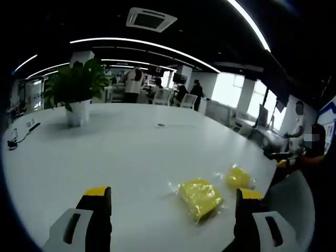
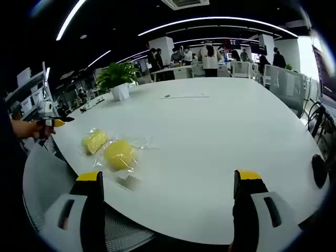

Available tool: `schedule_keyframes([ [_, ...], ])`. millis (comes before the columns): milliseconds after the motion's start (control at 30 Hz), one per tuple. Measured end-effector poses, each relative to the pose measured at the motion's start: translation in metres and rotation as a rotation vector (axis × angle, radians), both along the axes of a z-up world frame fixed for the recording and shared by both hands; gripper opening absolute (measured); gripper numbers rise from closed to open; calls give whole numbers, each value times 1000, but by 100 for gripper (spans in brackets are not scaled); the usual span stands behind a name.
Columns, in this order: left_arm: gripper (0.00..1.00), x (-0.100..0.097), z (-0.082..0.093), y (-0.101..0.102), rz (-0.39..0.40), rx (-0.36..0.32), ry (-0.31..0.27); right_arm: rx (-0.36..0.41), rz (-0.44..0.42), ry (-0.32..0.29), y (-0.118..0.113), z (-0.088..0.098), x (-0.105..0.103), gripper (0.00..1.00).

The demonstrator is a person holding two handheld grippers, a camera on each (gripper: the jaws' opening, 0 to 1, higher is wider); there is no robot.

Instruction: Compare the silicone blocks by pressing each to a similar depth, holding the contact briefly, and releasing to observe deformation and rebound differences across the visible hardness samples.

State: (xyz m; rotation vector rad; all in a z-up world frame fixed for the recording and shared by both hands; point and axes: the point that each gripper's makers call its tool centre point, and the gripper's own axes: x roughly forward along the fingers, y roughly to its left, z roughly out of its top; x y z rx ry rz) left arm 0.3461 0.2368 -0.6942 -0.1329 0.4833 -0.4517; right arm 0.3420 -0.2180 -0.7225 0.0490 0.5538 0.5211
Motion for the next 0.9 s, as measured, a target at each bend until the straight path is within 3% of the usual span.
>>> schedule_keyframes([
  [767, 100, -3, -2, -3, -11, -13, 9, -3, 17, 0, 4, 0, -2, 97],
  [900, 100, -2, -1, -2, -24, -19, -6, -45, 82, -12, 8, 1, -5, 97],
])
